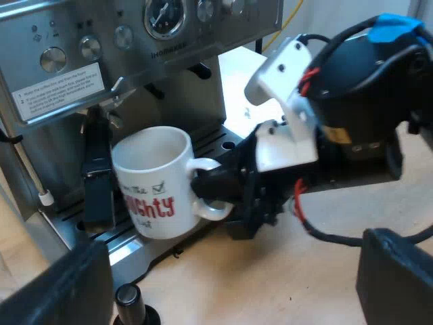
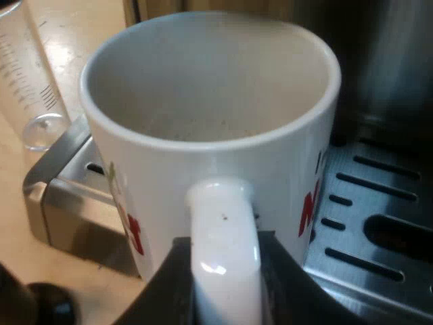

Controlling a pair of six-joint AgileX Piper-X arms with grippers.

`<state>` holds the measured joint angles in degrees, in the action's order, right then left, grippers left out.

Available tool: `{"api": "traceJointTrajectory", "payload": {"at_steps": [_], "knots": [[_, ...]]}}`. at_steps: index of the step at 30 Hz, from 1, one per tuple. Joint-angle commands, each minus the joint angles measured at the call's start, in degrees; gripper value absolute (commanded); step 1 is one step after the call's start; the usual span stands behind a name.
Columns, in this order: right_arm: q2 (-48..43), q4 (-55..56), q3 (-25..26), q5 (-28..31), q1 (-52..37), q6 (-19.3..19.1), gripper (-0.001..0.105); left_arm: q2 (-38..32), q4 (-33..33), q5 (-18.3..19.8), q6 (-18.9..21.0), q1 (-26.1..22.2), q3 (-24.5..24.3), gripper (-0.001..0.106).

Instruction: Place mug into machine

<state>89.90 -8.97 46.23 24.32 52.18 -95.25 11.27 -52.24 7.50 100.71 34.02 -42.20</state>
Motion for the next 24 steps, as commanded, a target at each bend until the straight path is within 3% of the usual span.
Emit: {"api": "traceJointTrajectory", "payload": {"at_steps": [1,10,24], "knots": [[0.5,-2.9,2.5,1.2,0.1,-0.4,0.000,0.1,0.7,1.3,0.9,0.3,0.0,0.074],[3.9,-4.9,4.0,2.0,-1.6,1.4,0.000,0.1,0.7,2.3,0.9,0.3,0.0,0.074],[8.5,-8.9,6.1,0.8,-2.8,0.3,0.000,0.1,0.7,2.4,0.9,0.3,0.0,0.074]]}}
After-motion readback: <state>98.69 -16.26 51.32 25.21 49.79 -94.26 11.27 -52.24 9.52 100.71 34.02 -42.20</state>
